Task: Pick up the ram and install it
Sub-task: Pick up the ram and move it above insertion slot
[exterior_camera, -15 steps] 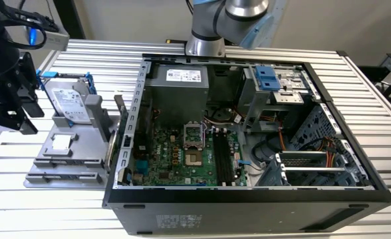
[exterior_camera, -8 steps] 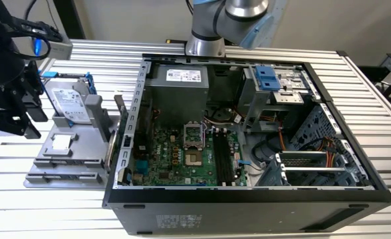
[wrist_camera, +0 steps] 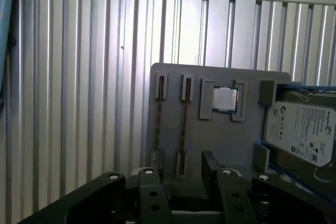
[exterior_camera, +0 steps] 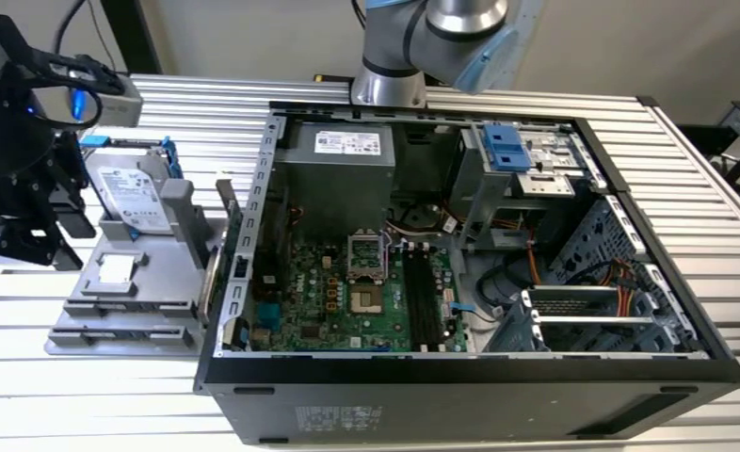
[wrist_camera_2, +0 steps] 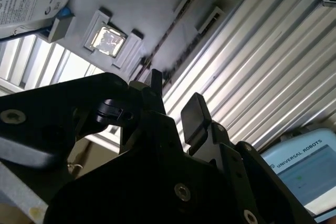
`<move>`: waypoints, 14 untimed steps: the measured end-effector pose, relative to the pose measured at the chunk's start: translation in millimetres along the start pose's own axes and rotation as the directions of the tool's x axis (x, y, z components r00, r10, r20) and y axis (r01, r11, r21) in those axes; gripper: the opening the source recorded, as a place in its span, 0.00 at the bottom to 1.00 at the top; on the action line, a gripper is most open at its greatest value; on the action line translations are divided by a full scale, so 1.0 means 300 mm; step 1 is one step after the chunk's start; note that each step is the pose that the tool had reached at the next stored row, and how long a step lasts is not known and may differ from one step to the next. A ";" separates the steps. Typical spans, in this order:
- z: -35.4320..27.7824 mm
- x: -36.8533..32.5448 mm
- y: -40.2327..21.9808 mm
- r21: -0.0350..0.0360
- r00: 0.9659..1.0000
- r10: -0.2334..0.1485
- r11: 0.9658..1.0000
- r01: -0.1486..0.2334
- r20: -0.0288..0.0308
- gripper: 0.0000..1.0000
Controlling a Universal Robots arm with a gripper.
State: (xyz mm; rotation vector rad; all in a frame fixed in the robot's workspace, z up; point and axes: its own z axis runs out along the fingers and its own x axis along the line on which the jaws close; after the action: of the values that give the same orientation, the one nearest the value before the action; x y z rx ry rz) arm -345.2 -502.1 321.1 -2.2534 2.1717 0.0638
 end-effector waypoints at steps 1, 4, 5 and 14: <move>0.006 0.000 0.000 0.000 1.000 0.002 1.000 -0.002 0.000 1.00; 0.023 0.001 -0.001 0.000 1.000 0.006 1.000 -0.006 0.000 1.00; 0.028 0.001 -0.001 0.000 1.000 0.008 1.000 -0.008 0.000 1.00; 0.070 0.002 -0.001 0.000 1.000 0.012 1.000 -0.012 0.000 1.00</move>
State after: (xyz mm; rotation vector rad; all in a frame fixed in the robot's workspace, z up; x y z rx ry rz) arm -345.3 -502.1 300.2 -2.2401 2.1852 0.0637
